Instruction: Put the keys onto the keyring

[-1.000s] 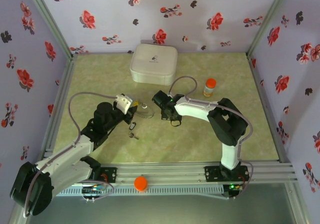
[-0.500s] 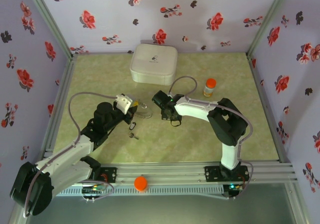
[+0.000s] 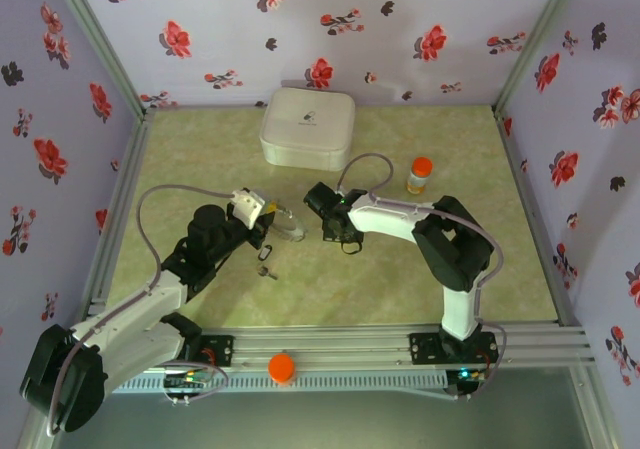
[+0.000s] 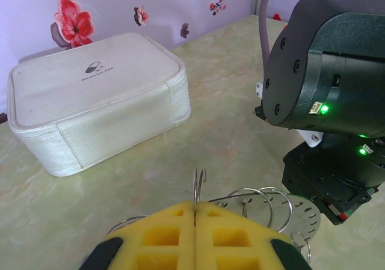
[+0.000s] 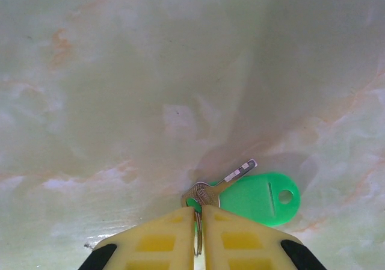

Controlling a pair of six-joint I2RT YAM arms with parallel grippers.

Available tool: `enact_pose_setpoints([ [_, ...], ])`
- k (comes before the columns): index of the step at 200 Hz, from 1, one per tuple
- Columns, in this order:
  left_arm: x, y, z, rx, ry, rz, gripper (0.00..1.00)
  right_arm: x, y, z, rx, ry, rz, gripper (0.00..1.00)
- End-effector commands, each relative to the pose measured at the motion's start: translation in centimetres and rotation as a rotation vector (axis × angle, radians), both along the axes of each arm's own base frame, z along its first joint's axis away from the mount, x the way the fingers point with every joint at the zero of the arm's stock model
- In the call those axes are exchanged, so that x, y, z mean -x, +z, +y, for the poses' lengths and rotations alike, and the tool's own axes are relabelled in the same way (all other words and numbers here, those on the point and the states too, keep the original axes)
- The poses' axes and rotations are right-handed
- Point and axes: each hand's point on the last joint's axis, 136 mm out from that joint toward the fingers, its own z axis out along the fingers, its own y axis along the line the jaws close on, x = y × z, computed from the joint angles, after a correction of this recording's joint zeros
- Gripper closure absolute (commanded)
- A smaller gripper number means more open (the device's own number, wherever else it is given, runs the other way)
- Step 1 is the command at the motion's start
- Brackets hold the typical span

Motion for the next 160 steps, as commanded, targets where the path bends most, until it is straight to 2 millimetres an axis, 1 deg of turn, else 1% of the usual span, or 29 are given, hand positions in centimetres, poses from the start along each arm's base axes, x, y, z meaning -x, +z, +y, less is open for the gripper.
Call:
enact_pose_setpoints([
  [1, 0.1, 2.0, -0.6, 0.02, -0.028, -0.066, 1.0, 0.1, -0.5, -0.4, 0.022, -0.017, 0.004, 0.88],
  [41, 0.1, 2.0, -0.5, 0.019, -0.028, -0.066, 1.0, -0.1, 0.1, -0.6, 0.028, -0.017, -0.012, 0.91],
  [56, 0.1, 2.0, -0.5, 0.018, -0.029, -0.065, 1.0, -0.1, 0.4, -0.6, 0.034, -0.012, -0.016, 0.89],
  [74, 0.1, 2.1, -0.6, 0.019, -0.03, -0.067, 1.0, -0.1, 0.4, -0.7, 0.037, -0.01, -0.015, 0.85],
  [89, 0.1, 2.1, -0.6, 0.019, -0.031, -0.067, 1.0, -0.1, 0.3, -0.7, 0.038, -0.012, -0.014, 0.84],
  [125, 0.1, 2.0, -0.6, 0.019, -0.032, -0.067, 1.0, 0.0, 0.2, -0.6, 0.036, -0.012, -0.012, 0.85],
  [160, 0.2, 2.0, -0.6, 0.019, -0.034, -0.065, 1.0, -0.1, 0.5, -0.7, 0.043, -0.012, -0.02, 0.86],
])
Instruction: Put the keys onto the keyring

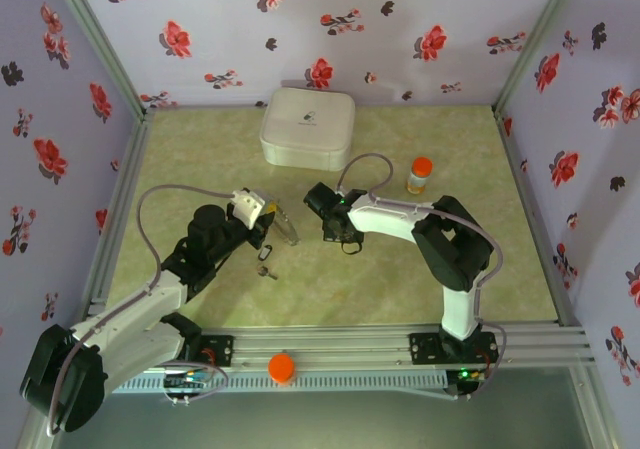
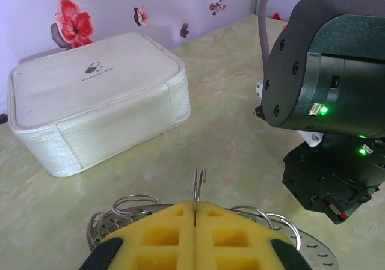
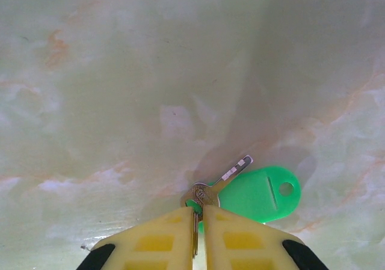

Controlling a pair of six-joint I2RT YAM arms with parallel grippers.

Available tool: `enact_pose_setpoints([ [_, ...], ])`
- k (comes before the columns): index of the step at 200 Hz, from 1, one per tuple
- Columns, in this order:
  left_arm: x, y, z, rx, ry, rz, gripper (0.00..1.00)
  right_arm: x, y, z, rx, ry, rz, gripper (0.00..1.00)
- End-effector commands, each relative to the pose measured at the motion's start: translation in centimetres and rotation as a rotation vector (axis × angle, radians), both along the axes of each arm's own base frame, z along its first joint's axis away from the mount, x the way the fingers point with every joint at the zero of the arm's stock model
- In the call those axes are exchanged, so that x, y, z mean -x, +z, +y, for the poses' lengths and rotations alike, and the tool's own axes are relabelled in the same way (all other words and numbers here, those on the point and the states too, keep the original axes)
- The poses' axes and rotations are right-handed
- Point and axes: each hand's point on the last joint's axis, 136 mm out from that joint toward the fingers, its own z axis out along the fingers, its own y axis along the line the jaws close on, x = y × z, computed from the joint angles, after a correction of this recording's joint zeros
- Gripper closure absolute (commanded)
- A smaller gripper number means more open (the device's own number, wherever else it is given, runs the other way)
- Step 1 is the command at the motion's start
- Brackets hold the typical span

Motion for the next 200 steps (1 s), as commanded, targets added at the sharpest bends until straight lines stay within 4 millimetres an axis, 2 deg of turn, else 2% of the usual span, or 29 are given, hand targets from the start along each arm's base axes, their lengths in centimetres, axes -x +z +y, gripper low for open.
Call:
enact_pose_setpoints([
  [1, 0.2, 2.0, -0.6, 0.021, -0.034, -0.062, 1.0, -0.1, 0.6, -0.5, 0.033, -0.011, -0.018, 0.86],
  [76, 0.2, 2.0, -0.6, 0.02, -0.035, -0.066, 1.0, -0.1, 0.7, -0.4, 0.037, -0.001, -0.02, 0.9],
  [127, 0.3, 2.1, -0.6, 0.02, -0.04, -0.066, 1.0, -0.1, 1.7, -0.2, 0.028, 0.018, -0.037, 1.0],
  [163, 0.3, 2.4, -0.8, 0.023, -0.046, -0.067, 1.0, -0.7, 4.9, 0.0, 0.029, 0.105, -0.106, 1.0],
  [200, 0.4, 3.0, -1.3, 0.032, -0.07, -0.063, 1.0, -1.3, 10.1, 0.1, -0.009, 0.255, -0.278, 1.0],
])
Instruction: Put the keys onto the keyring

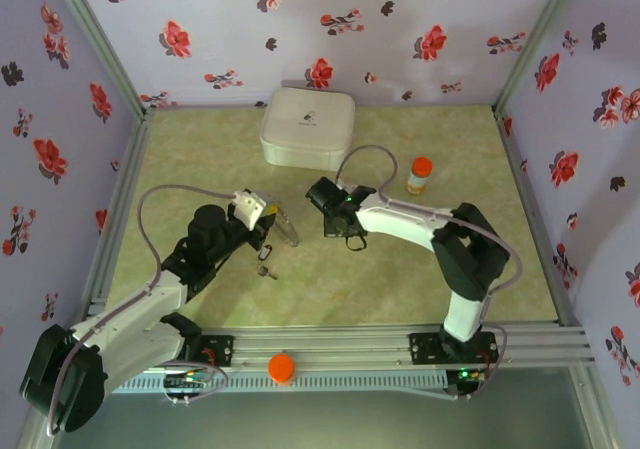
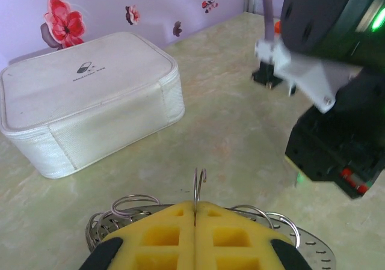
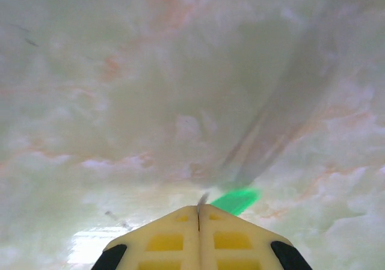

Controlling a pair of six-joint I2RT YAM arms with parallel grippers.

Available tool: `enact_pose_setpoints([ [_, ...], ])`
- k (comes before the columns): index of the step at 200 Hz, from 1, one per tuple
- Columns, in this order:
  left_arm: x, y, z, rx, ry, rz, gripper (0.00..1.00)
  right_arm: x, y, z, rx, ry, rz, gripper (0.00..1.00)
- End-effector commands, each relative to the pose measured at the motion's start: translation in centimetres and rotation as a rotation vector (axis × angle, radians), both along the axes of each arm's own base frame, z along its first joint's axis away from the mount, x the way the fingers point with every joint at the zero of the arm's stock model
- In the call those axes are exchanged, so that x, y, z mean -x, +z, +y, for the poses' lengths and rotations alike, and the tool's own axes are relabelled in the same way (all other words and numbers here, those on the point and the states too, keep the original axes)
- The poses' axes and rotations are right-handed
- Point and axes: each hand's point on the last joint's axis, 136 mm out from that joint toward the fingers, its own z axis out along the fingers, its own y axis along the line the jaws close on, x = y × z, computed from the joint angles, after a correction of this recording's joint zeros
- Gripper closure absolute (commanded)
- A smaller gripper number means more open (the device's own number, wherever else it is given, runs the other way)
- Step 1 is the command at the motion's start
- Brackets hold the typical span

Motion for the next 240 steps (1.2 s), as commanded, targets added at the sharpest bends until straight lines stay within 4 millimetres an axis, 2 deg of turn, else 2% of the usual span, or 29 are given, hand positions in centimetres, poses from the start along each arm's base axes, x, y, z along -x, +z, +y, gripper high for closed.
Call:
enact_pose_setpoints([
  [1, 0.0, 3.2, -1.0, 0.044, -0.042, -0.065, 1.0, -0.8, 5.0, -0.1, -0.008, 0.122, -0.17, 1.0],
  [40, 0.9, 4.5, -2.1, 0.09, -0.106, -0.05, 1.0, 0.4, 9.6, 1.0, -0.138, 0.354, -0.345, 1.0],
  [73, 3.0, 3.7, -4.1, 0.083, -0.244, 0.013, 1.0, 2.5, 12.2, 2.3, -0.234, 0.587, -0.444, 1.0],
  [128, 5.6, 1.7, -6.7, 0.05, -0.371, 0.141, 1.0, 5.9, 13.0, 2.6, -0.322, 0.842, -0.483, 1.0],
  [171, 6.7, 1.9, -7.6, 0.119, -0.436, 0.177, 1.0, 8.6, 13.7, 3.4, -0.479, 0.985, -0.447, 1.0],
  [240, 7.4, 2.2, -8.2, 0.193, -0.482, 0.215, 1.0, 10.2, 14.8, 4.1, -0.582, 1.07, -0.472, 1.0],
])
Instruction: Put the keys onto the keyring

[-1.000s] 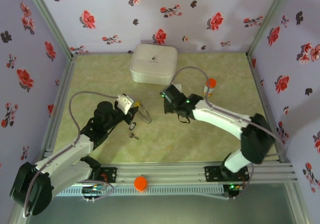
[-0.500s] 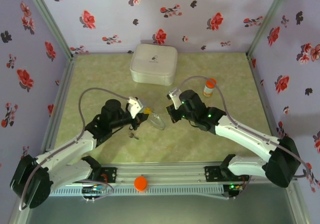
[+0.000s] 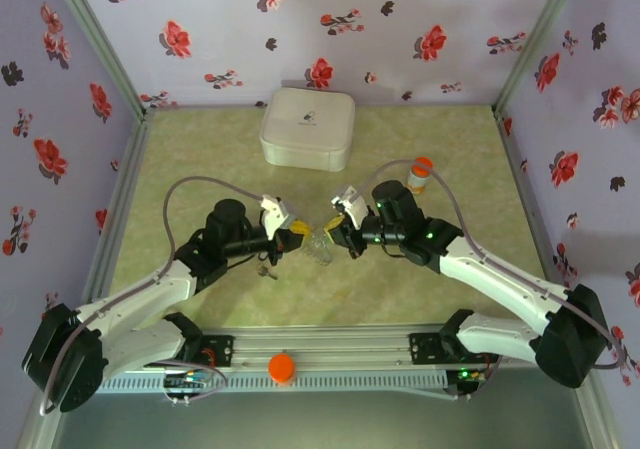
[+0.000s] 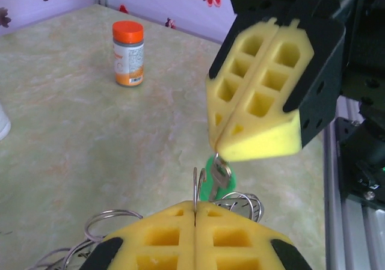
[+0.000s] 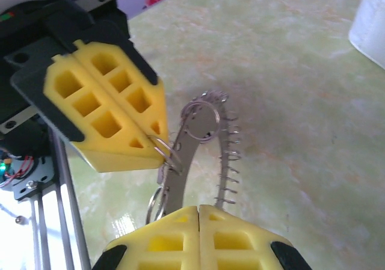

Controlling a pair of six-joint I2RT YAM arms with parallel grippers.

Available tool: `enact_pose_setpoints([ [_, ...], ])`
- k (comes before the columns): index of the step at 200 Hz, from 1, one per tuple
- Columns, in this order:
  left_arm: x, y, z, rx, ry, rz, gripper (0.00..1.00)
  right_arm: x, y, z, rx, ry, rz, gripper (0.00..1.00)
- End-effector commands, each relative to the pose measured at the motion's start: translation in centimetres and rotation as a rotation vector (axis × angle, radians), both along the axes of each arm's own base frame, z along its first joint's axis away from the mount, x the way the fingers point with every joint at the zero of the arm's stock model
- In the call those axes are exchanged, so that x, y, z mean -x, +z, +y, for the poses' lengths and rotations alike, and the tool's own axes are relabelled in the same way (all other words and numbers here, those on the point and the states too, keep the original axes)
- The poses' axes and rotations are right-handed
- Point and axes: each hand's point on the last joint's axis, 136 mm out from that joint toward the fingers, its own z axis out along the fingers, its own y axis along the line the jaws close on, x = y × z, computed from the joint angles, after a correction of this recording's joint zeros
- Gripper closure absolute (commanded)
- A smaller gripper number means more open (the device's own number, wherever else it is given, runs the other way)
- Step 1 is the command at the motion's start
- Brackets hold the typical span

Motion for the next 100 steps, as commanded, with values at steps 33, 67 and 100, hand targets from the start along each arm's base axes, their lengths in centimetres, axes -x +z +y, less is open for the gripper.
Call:
enact_pose_setpoints([
  [33, 0.5, 0.7, -1.0, 0.087, -0.047, 0.035, 1.0, 1.0, 1.8, 0.6, -0.081, 0.084, -0.056, 1.0],
  [67, 0.4, 0.6, -1.1, 0.084, -0.048, 0.033, 1.0, 0.6, 2.5, 0.8, -0.107, 0.074, -0.077, 1.0],
  [100, 0.4, 0.5, -1.2, 0.082, -0.052, 0.034, 1.0, 0.4, 2.8, 1.5, -0.126, 0.091, -0.067, 1.0],
])
